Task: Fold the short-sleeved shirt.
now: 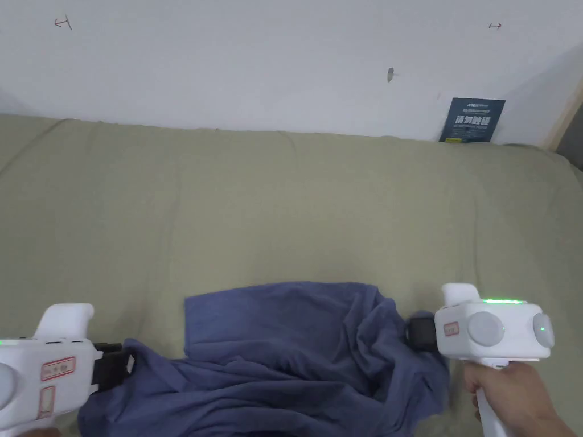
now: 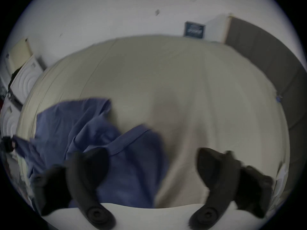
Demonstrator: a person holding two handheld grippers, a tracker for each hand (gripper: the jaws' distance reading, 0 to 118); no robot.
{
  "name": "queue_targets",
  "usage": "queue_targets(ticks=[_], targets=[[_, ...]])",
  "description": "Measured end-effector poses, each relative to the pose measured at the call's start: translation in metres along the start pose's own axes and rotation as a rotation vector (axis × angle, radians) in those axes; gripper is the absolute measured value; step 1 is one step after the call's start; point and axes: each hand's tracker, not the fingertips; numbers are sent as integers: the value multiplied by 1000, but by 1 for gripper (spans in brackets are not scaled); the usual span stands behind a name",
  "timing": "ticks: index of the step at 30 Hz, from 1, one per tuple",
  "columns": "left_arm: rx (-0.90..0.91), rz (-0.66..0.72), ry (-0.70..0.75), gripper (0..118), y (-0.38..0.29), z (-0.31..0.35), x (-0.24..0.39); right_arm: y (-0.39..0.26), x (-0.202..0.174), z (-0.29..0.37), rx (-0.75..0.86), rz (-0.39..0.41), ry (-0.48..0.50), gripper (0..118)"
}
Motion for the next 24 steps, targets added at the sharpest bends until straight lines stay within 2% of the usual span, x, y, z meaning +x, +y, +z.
queue_targets(ticks=[1,2,3,4,5,7,10,12,16,20,24], targets=[[-1,-11,36,10,0,-2,2,-5,-8,2,24,40,-29,35],[2,-18,61,10,0,-5,4,-8,-13,6,41,45,-51,7],[0,-19,77,10,0,-8,3,-10,-14,10,42,31,-40,7],[-9,-14,92,10,1,-7,0,-12,-11,19,47,-23,10,7],[13,-7,72,10,1,-3,-2,-13,-9,27,54,-44,47,7],[117,20,18,10,-1,5,-9,-13,-10,52,122,-8,5,7],[203,-18,175,9,5,24,-4,-1,-5,98,228,-13,55,7],[242,28,95,8,16,39,-4,10,-6,137,327,-20,83,7],[315,-11,140,8,57,78,8,48,-6,209,427,-57,165,7],[456,-42,191,8,110,130,21,85,-23,288,544,-15,159,7],[538,-39,171,8,149,180,31,118,-26,353,668,-56,191,7]])
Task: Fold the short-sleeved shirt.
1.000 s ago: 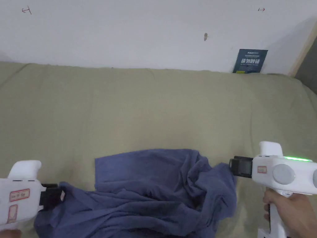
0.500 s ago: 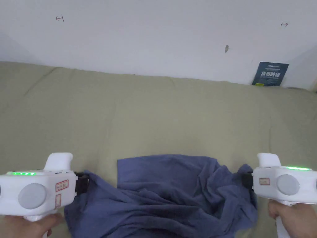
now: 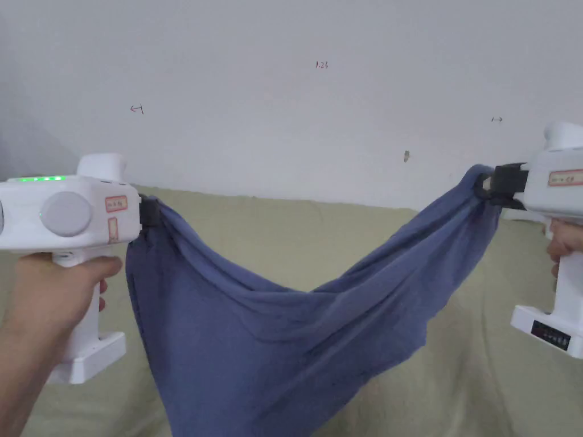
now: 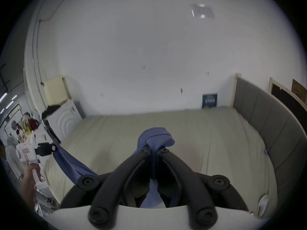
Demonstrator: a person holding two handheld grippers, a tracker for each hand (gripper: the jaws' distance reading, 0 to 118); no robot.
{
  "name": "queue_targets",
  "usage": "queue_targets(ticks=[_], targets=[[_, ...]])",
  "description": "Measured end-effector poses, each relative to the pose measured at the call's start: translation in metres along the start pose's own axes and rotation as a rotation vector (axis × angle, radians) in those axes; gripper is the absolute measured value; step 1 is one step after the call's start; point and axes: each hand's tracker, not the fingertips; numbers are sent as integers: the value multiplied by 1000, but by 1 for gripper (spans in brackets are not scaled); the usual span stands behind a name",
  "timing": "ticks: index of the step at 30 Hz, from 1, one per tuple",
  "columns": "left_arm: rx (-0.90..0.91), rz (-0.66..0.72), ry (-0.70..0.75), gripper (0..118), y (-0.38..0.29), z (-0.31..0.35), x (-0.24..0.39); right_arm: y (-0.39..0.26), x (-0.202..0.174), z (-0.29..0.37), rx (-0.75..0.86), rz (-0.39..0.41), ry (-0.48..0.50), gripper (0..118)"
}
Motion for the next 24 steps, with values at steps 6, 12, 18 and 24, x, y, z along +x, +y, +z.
queue_targets(ticks=[6,12,18,24], targets=[[122,21,7,8,83,28,-1,87,-6,25,130,19,-36,7],[175,22,24,8,115,25,1,117,15,26,171,-89,-44,7],[88,82,5,8,72,-37,-2,55,32,-26,105,-132,-51,7],[-12,112,-7,8,2,-94,-4,-38,57,-75,36,-220,-68,7]])
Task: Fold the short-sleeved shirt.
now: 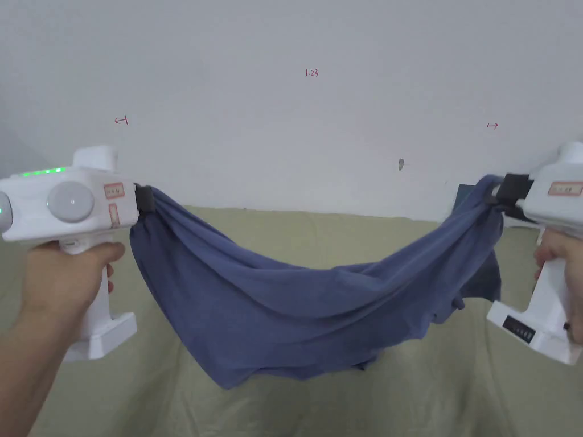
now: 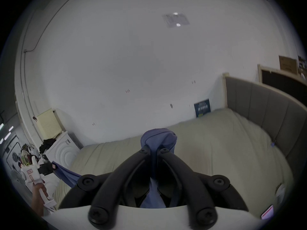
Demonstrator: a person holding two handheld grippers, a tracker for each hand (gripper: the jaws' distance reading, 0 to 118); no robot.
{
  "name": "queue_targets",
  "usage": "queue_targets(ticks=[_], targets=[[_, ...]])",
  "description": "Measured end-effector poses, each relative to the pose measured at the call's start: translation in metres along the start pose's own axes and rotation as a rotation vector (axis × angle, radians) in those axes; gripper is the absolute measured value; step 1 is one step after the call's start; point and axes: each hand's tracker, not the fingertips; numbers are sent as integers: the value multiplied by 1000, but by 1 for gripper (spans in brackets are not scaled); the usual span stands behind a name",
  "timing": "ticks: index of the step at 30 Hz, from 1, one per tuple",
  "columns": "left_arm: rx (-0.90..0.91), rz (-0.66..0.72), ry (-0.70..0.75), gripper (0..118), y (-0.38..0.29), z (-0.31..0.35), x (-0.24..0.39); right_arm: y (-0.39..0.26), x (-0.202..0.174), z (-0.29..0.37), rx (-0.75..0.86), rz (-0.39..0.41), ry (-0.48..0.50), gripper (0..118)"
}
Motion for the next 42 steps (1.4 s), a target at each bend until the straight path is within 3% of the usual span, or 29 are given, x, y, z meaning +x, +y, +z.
queue_targets(ticks=[4,12,15,20,22,23,24,25,26,27,28,29,32,34,35,36,37,38,39,41,42], targets=[[3,28,-46,8,-27,28,-7,-37,15,23,-49,13,9,7],[-113,28,-87,8,-115,149,-39,-115,42,147,-128,110,35,7],[-214,26,-68,8,-184,182,-56,-171,57,175,-237,184,-34,7],[-440,54,-12,8,-292,174,-69,-287,93,177,-426,204,-178,7],[-435,113,-5,8,-315,166,-79,-314,102,171,-439,246,-277,7],[-420,148,-5,8,-319,165,-85,-320,107,172,-401,257,-280,8],[-417,173,4,8,-320,163,-91,-324,121,167,-380,259,-245,17],[-416,188,16,15,-319,163,-94,-322,121,167,-390,258,-247,43],[-425,163,42,44,-314,168,-95,-319,118,171,-401,255,-237,83],[-429,144,44,104,-307,184,-96,-313,108,187,-350,247,-162,118],[-334,109,-4,118,-297,199,-90,-307,100,195,-311,248,-161,118],[-320,97,-28,114,-294,217,-84,-305,88,206,-290,263,-135,117],[-303,5,-27,118,-305,278,-76,-318,48,263,-239,268,-30,117],[-337,-63,49,118,-318,302,-70,-334,29,283,-265,266,22,117],[-354,-110,91,117,-331,305,-86,-343,20,292,-282,257,25,115],[-385,-131,106,110,-338,308,-90,-349,10,292,-292,235,39,97],[-418,-128,101,80,-342,308,-94,-355,4,296,-292,221,54,58],[-484,-124,124,14,-347,300,-100,-362,-2,295,-311,224,55,8],[-454,-155,126,0,-347,300,-99,-367,-5,297,-319,238,35,0],[-479,-108,63,0,-346,289,-108,-370,-9,292,-334,294,101,0],[-474,-97,53,0,-342,280,-112,-370,-12,290,-338,304,76,0]])
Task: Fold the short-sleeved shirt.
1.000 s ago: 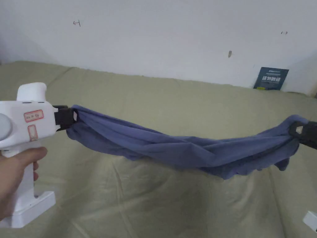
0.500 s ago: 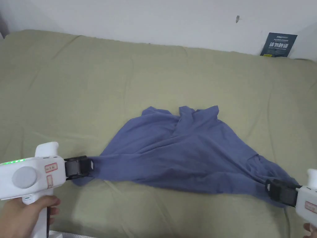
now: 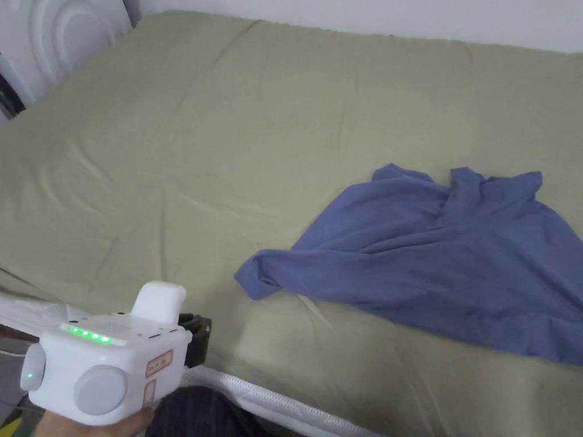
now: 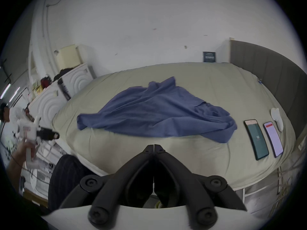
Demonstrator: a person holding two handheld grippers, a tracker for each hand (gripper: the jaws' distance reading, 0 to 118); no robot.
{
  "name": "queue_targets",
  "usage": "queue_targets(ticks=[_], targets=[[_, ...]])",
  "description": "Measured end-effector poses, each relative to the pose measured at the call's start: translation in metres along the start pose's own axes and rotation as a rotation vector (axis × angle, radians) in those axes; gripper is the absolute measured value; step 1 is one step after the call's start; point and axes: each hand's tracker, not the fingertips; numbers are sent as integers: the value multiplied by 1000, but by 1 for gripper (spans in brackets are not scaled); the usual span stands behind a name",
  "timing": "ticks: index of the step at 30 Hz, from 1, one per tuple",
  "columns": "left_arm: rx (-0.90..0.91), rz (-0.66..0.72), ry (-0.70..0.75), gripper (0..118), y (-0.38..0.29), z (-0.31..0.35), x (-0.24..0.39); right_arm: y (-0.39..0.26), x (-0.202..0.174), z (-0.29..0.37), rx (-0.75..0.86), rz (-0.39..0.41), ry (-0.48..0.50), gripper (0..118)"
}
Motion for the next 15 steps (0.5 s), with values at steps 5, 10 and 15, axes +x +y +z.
queue_targets(ticks=[5,10,15], targets=[[35,-161,-104,118,56,-53,-12,10,1,1,6,-23,-6,0],[-132,-351,-146,116,83,-122,-18,11,3,6,7,-42,-50,0],[-61,-440,-334,105,94,-132,-17,13,10,1,-27,-78,-81,0]])
